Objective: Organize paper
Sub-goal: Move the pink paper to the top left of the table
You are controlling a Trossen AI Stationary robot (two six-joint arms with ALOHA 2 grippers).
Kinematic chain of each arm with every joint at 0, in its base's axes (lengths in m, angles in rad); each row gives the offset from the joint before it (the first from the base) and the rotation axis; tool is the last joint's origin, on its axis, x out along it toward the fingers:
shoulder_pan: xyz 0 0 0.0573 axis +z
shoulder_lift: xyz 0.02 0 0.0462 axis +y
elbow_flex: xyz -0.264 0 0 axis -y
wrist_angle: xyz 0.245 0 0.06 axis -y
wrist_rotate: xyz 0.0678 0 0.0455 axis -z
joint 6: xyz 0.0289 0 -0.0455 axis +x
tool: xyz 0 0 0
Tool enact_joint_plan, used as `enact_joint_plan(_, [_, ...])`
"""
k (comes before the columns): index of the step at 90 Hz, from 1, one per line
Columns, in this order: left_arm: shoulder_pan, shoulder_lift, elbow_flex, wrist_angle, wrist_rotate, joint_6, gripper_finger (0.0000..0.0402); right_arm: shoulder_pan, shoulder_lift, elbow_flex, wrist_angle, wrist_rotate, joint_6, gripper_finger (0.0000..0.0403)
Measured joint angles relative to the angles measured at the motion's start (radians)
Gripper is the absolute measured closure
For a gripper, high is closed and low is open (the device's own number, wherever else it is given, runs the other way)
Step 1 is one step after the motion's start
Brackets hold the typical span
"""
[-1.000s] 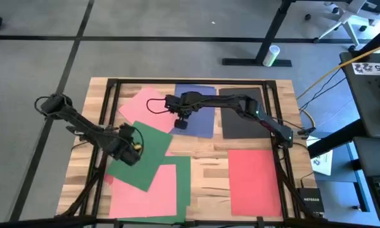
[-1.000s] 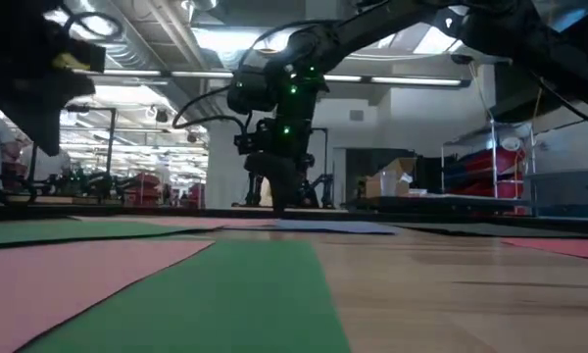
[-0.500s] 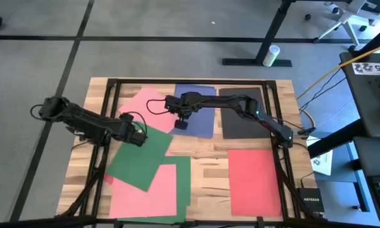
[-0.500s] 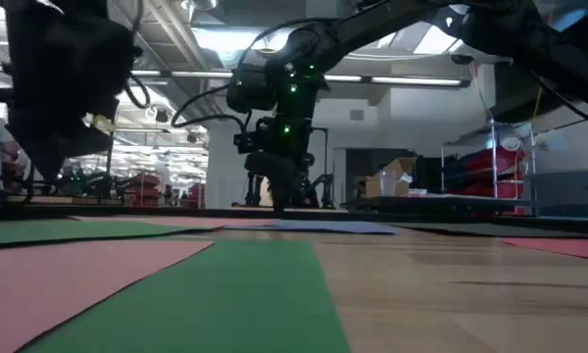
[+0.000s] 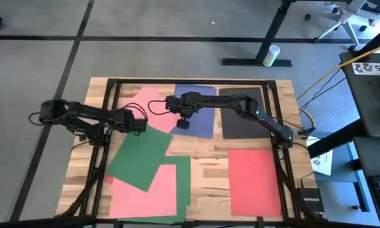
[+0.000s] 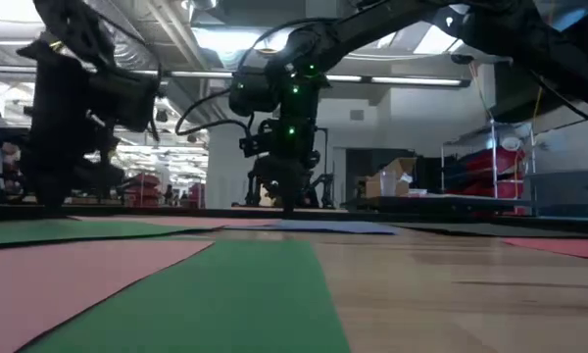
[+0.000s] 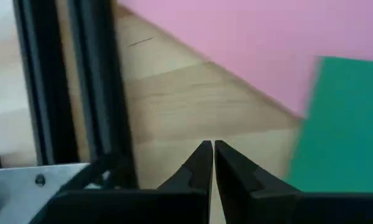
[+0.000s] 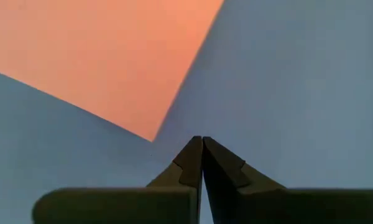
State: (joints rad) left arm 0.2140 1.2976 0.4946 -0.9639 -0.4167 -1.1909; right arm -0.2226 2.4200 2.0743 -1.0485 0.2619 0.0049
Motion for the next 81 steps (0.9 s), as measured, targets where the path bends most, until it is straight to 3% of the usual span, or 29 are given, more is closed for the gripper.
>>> enact_joint_plan(26, [0.165,-0.005,-0.048,0.127,0.028,0.134,0.04,0.0,-0.001,0.0,-0.026,-0.004,0.013,0.0403])
enact_joint_plan(47, [0.264,-0.002,-0.037,0.174,0.014,0.229,0.04,0.001,-0.002,-0.022,-0.02,-0.093,0.014,0.0403])
enact_joint_plan(81, [0.354,0.0,-0.039,0.279,-0.021,0.325,0.04,0.016,-0.008,-0.087,0.045,-0.141,-0.007,0.0403])
